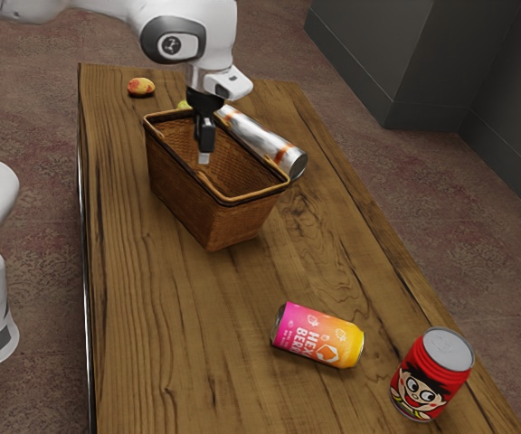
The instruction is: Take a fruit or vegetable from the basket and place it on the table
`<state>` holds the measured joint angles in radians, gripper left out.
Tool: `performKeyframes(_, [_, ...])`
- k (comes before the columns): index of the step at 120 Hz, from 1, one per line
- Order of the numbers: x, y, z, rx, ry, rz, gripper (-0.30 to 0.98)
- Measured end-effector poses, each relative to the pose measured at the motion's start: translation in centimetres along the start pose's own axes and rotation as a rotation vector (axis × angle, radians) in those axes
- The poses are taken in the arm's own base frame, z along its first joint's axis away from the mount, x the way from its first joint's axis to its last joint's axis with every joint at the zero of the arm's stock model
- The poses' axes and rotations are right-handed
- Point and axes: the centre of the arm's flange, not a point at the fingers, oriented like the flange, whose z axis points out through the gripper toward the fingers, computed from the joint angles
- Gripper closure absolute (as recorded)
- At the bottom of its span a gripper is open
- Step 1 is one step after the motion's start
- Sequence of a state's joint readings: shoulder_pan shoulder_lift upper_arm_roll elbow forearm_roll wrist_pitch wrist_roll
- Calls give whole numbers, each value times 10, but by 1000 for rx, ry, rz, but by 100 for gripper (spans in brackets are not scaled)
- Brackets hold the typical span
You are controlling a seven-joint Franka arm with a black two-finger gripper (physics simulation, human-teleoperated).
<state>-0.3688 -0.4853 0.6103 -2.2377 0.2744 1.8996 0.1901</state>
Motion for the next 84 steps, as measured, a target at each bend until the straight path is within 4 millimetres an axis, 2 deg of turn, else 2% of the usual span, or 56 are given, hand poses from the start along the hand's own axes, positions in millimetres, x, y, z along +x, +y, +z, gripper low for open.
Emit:
performKeyframes(28, [8, 12, 9, 5, -14, 34, 0])
performKeyframes(50, [8, 1, 31, -31, -41, 24, 0])
performKeyframes(67, [18, 13, 44, -13, -71, 52, 0])
performKeyframes(84, [23, 22, 48, -8, -77, 70, 0])
